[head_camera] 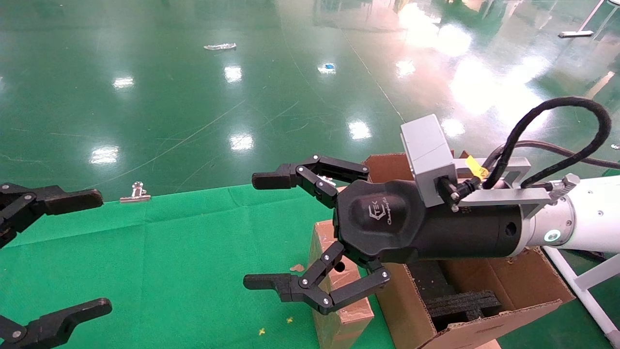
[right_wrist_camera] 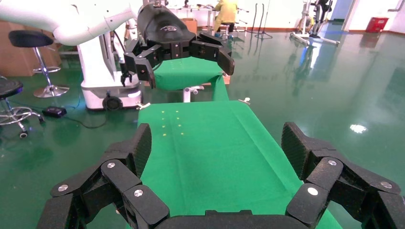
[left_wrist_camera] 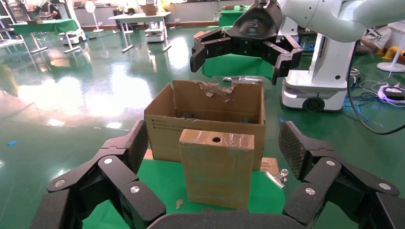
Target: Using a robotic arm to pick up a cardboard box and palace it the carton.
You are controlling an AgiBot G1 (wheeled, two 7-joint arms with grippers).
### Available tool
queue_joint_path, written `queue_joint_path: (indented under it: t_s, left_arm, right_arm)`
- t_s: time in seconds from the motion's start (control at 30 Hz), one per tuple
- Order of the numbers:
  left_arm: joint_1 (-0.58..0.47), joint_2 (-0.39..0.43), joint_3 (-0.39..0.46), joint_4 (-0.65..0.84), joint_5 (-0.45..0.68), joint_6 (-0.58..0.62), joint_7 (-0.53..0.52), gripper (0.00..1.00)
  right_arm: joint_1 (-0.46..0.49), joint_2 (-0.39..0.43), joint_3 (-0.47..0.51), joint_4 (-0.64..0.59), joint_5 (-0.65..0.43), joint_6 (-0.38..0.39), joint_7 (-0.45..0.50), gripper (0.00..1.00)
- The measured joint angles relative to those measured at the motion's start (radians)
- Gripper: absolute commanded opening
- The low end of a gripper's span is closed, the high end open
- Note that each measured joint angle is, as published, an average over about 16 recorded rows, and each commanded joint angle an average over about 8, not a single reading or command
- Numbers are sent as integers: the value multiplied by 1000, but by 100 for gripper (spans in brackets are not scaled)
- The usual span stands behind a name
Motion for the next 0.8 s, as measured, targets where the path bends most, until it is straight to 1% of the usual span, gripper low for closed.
queue_joint_path:
  t_s: [0.57,0.7,0.8]
  left_arm:
    - [0,0,0,0,0,0,0,100]
    - [0,0,0,0,0,0,0,100]
    - [0,0,0,0,0,0,0,100]
  right_arm:
    - [0,0,-2,1,-3,0,1,100]
    - [4,2,-12,11,-24,3,11,100]
    - [17,3,-29,22,-58,5,26,100]
